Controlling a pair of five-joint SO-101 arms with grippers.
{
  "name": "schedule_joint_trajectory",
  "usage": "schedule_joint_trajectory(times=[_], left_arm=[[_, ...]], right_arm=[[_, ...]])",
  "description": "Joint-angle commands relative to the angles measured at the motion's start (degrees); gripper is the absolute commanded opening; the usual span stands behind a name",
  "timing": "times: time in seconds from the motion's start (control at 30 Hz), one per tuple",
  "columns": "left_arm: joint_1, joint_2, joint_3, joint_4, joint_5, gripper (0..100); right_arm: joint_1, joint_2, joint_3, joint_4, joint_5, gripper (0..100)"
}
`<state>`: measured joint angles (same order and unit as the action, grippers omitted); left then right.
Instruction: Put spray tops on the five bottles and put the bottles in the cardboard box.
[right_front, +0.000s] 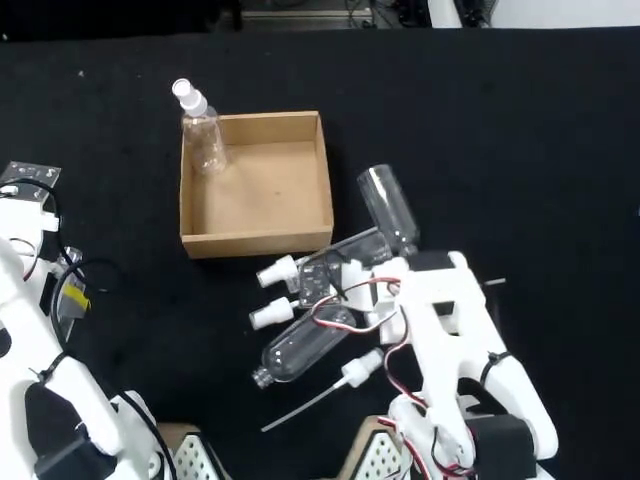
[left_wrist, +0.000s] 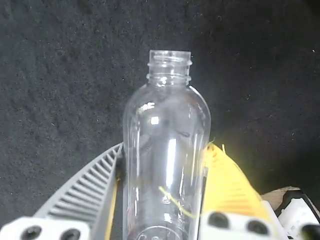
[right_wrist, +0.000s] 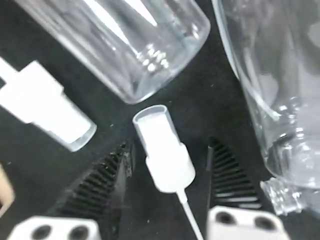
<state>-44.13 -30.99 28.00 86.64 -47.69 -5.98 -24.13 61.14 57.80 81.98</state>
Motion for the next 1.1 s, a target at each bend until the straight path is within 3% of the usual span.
schedule_joint_trajectory(times=[0.0,0.07,0.2,0.33,0.57,0.7,0.9,1.07], left_arm=[[-0.3,-0.5,-3.0,0.3,-0.5,15],[-0.2,-0.5,-3.0,0.3,-0.5,15],[-0.1,-0.5,-3.5,0.3,-0.4,15],[0.5,-0.6,-3.6,0.3,-0.1,15],[3.6,-2.5,-3.6,0.4,0.5,15],[6.7,-12.1,-3.6,0.3,5.9,15],[19.1,-28.9,-2.2,-3.3,17.0,15],[31.5,-31.3,-3.4,-7.0,28.7,15]], right_arm=[[3.2,0.0,2.8,-5.6,0.5,19.6],[3.1,0.0,3.9,-6.8,0.5,16.8],[3.3,-0.4,3.8,-7.9,0.3,0.5],[4.3,-0.7,-1.5,-6.0,-5.1,1.4],[3.6,-7.4,-19.7,4.5,-26.7,1.1],[2.6,-12.4,-33.6,13.1,-41.6,1.1],[2.1,-13.8,-54.6,17.8,-67.9,1.1],[-0.5,-14.1,-69.4,18.2,-80.6,1.1]])
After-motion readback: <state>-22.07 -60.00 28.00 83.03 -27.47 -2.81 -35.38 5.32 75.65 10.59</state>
